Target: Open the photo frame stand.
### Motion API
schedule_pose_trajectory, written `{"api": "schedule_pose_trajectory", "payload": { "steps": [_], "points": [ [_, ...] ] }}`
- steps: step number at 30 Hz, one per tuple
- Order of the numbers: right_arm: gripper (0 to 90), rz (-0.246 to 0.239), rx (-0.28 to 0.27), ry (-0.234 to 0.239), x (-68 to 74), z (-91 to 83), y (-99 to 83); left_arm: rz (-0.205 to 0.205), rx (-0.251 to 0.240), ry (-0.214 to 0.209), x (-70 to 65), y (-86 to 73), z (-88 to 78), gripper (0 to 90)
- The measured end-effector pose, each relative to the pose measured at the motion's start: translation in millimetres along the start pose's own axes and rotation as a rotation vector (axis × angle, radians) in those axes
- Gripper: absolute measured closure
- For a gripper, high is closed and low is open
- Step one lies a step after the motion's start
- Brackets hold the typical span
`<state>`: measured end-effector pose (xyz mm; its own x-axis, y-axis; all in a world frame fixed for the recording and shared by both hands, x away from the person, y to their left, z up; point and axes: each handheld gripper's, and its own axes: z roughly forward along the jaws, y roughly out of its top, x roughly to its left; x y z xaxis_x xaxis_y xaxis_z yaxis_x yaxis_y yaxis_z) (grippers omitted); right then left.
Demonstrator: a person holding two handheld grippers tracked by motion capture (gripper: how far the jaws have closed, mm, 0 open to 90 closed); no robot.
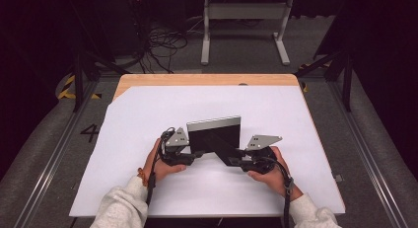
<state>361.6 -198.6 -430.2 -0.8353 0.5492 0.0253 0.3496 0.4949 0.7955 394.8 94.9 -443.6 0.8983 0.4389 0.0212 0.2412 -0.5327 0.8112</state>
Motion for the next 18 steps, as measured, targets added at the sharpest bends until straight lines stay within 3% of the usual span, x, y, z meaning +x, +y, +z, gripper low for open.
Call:
{"api": "schedule_pose_trajectory", "payload": {
  "steps": [4, 8, 10, 18],
  "points": [
    [66.0, -0.006, 0.004, -0.005, 0.6, -0.1, 0.1, 0.019, 0.024, 0.044, -4.4, 0.5, 3.3, 63.8],
    [66.3, -0.007, 0.002, -0.005, 0.9, -0.1, 0.0, 0.028, 0.029, 0.062, -5.9, 1.2, 3.4, 63.8],
    [68.0, -0.012, 0.006, -0.007, 1.4, 0.5, -0.3, 0.033, 0.029, 0.098, -6.8, 2.5, 4.5, 64.5],
    [69.8, -0.004, 0.006, -0.022, 1.8, 3.3, -1.6, 0.029, 0.031, 0.136, -5.5, 5.1, 7.4, 62.6]
  ]
}}
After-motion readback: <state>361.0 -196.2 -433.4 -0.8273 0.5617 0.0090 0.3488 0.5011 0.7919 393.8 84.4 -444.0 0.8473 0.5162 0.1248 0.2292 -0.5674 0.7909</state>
